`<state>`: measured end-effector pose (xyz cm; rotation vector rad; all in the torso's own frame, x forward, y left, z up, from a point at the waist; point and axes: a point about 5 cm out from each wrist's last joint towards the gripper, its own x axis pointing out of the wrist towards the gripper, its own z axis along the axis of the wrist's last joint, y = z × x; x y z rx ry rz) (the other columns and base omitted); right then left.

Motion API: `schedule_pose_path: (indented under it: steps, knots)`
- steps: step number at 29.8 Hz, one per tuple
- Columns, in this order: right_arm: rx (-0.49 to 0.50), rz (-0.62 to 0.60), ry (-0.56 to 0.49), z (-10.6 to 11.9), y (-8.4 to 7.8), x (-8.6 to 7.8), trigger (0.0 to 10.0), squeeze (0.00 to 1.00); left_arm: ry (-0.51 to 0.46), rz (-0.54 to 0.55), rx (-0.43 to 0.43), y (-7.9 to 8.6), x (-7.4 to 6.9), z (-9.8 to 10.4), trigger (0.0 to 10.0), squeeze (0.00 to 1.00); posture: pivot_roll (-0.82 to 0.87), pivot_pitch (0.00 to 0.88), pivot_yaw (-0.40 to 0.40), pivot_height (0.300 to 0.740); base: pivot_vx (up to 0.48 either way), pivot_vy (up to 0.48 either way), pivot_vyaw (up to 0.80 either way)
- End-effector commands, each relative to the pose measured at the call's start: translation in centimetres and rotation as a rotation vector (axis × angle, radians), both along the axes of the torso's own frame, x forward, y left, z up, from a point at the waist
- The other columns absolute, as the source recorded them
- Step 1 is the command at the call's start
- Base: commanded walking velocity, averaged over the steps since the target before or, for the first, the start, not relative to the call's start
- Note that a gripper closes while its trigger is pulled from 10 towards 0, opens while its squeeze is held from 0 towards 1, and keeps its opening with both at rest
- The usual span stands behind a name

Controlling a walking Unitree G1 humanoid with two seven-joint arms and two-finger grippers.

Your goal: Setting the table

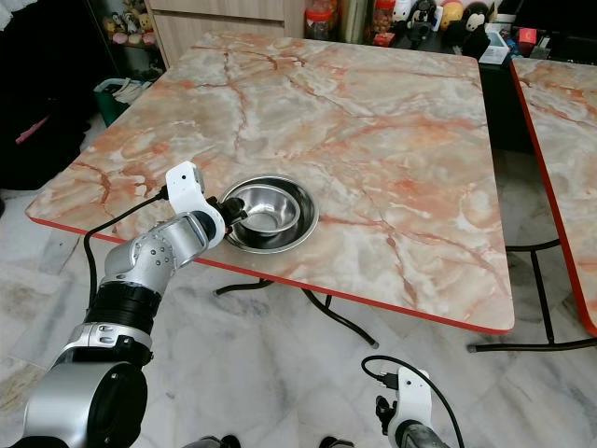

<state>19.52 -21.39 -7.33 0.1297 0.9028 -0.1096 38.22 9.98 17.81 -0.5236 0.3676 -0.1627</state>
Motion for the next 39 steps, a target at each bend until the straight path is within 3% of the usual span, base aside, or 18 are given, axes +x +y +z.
schedule_pose_path:
  steps: [1,7,13,16,17,19,23,25,26,27,28,29,31,32,34,35,38,39]
  knots:
    - [0.002,-0.010,0.012,-0.2,0.0,-0.3,10.0,0.00,0.014,-0.004,0.026,0.3,-0.1,-0.2,10.0,0.00,0.05,0.128,0.003,0.736,0.000,0.000,0.00]
    - [0.003,-0.010,0.011,-0.1,0.0,-0.3,10.0,0.00,-0.005,0.003,0.058,0.6,0.0,0.1,10.0,0.00,0.06,0.127,0.003,0.736,0.000,0.000,0.00]
    - [0.003,-0.008,0.011,-0.1,0.0,-0.2,10.0,0.00,-0.111,0.017,0.334,2.0,0.2,1.0,10.0,0.00,0.06,0.124,0.002,0.736,0.000,0.000,0.00]
    - [0.003,-0.009,0.010,-0.1,0.0,-0.2,10.0,0.00,-0.181,0.042,0.408,2.6,0.3,1.8,10.0,0.00,0.06,0.123,0.002,0.736,0.000,0.000,0.00]
    - [0.003,-0.009,0.010,-0.1,0.0,-0.2,10.0,0.00,-0.271,0.081,0.431,3.3,0.3,2.9,10.0,0.00,0.06,0.123,0.003,0.736,0.000,0.000,0.00]
    - [0.003,-0.010,0.010,-0.1,0.1,-0.2,10.0,0.00,-0.344,0.113,0.477,4.1,0.2,3.6,10.0,0.00,0.06,0.124,0.003,0.736,0.000,0.000,0.00]
    - [0.004,-0.014,0.006,-0.1,0.1,-0.2,10.0,0.00,-0.417,0.225,0.665,7.6,-0.3,4.0,10.0,0.00,0.06,0.125,0.004,0.736,0.000,0.000,0.00]
    - [0.003,-0.015,0.005,-0.1,0.1,-0.2,10.0,0.00,-0.433,0.295,0.846,9.7,-0.6,3.8,10.0,0.00,0.06,0.127,0.004,0.736,0.000,0.000,0.00]
    - [0.003,-0.014,0.006,-0.1,0.1,-0.2,10.0,0.00,-0.413,0.346,0.952,11.7,-1.0,3.3,10.0,0.00,0.06,0.129,0.004,0.736,0.000,0.000,0.00]
    - [0.004,-0.014,0.005,-0.1,0.1,-0.2,10.0,0.00,-0.382,0.394,0.963,13.1,-1.3,2.8,10.0,0.00,0.06,0.131,0.005,0.736,0.000,0.000,0.00]
    - [0.004,-0.014,0.005,-0.1,0.1,-0.2,10.0,0.00,-0.382,0.394,0.963,13.1,-1.3,2.8,10.0,0.00,0.06,0.131,0.005,0.736,0.000,0.000,0.00]
    - [0.004,-0.013,0.005,-0.1,0.1,-0.2,10.0,0.00,-0.304,0.490,1.023,16.3,-2.3,1.3,10.0,0.00,0.07,0.129,0.004,0.736,0.000,0.000,0.00]
    - [0.004,-0.013,0.005,-0.1,0.1,-0.2,10.0,0.00,-0.260,0.533,1.102,18.1,-3.0,0.4,10.0,0.00,0.07,0.131,0.003,0.736,0.000,0.000,0.00]
    - [0.004,-0.011,0.006,-0.1,0.1,-0.2,10.0,0.00,-0.207,0.558,1.227,20.0,-4.1,-1.0,10.0,0.00,0.07,0.131,0.003,0.736,0.000,0.000,0.00]
    - [0.004,-0.011,0.006,-0.1,0.1,-0.2,10.0,0.00,-0.190,0.565,1.262,20.5,-4.5,-1.4,10.0,0.00,0.07,0.131,0.003,0.736,0.000,0.000,0.00]
    - [0.003,-0.011,0.006,-0.1,0.1,-0.2,10.0,0.00,-0.088,0.610,1.321,22.4,-6.0,-3.3,10.0,0.00,0.06,0.129,0.003,0.736,0.000,0.000,0.00]
    - [0.003,-0.011,0.005,-0.1,0.1,-0.2,10.0,0.00,-0.037,0.635,1.350,23.4,-6.9,-4.3,10.0,0.00,0.06,0.129,0.003,0.736,0.000,0.000,0.00]
    - [0.002,-0.011,0.006,-0.1,0.1,-0.2,10.0,0.00,0.035,0.642,1.372,24.1,-8.0,-5.8,10.0,0.00,0.06,0.125,0.002,0.736,0.000,0.000,0.00]
